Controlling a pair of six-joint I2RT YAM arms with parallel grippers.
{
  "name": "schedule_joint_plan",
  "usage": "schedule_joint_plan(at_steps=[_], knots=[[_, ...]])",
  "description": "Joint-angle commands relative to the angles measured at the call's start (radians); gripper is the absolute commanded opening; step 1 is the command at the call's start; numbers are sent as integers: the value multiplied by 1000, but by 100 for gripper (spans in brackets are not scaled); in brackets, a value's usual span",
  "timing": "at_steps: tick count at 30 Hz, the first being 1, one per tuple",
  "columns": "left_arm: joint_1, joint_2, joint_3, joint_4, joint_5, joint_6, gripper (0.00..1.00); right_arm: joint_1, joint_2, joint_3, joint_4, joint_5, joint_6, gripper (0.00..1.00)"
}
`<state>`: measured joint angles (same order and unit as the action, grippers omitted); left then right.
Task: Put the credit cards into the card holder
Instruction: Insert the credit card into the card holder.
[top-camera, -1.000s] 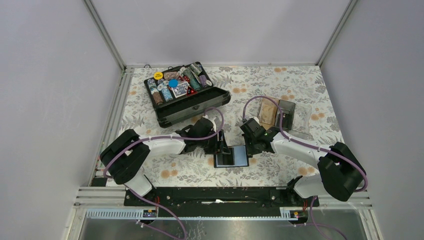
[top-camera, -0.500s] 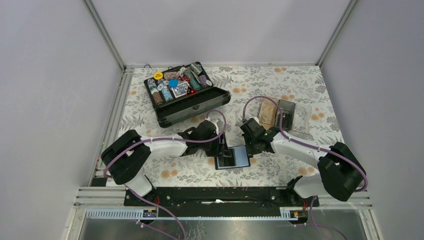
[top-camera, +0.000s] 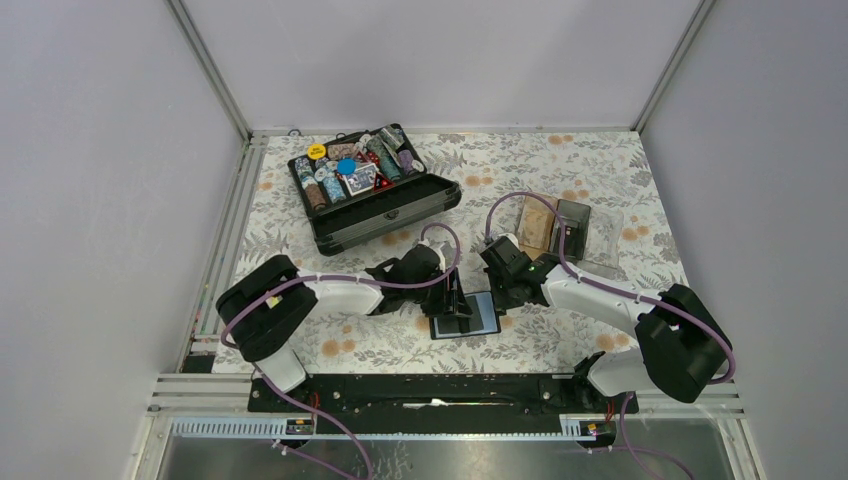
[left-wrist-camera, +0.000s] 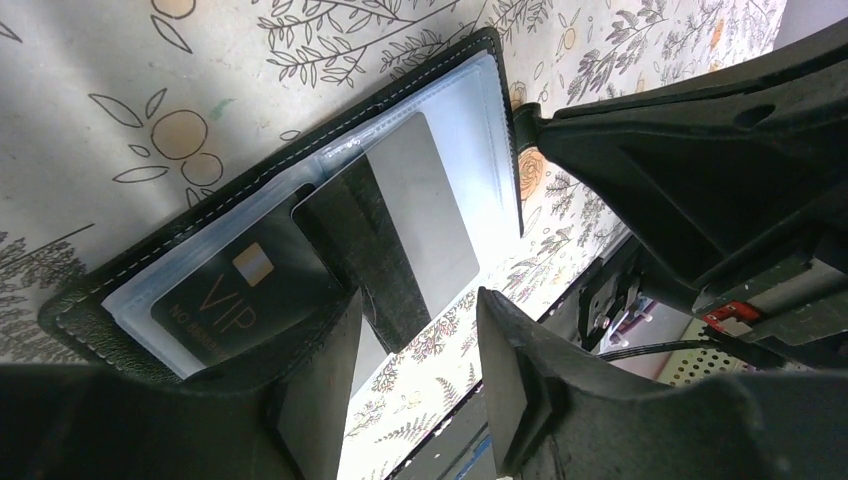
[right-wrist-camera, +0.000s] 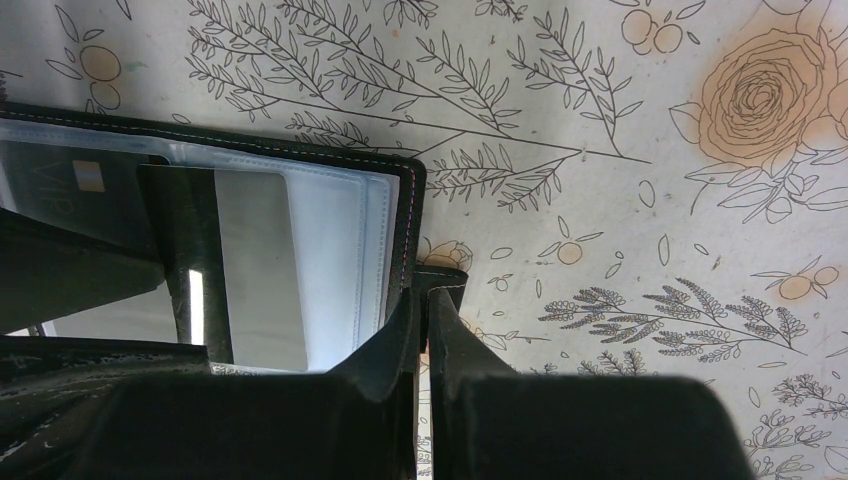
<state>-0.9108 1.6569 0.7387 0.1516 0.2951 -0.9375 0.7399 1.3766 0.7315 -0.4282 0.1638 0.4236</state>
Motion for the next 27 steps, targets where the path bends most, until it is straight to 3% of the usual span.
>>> schedule_joint_plan(at_steps=[1, 22, 27], knots=[[-9, 29, 20, 33, -4, -23, 48, 7, 3, -3, 6, -10, 13, 0], [-35, 84, 93, 133, 9, -64, 48, 9, 12, -2, 7, -4, 20, 0], [-35, 11, 77, 110, -19, -47, 50, 8, -5, 11, -32, 47, 38, 0]])
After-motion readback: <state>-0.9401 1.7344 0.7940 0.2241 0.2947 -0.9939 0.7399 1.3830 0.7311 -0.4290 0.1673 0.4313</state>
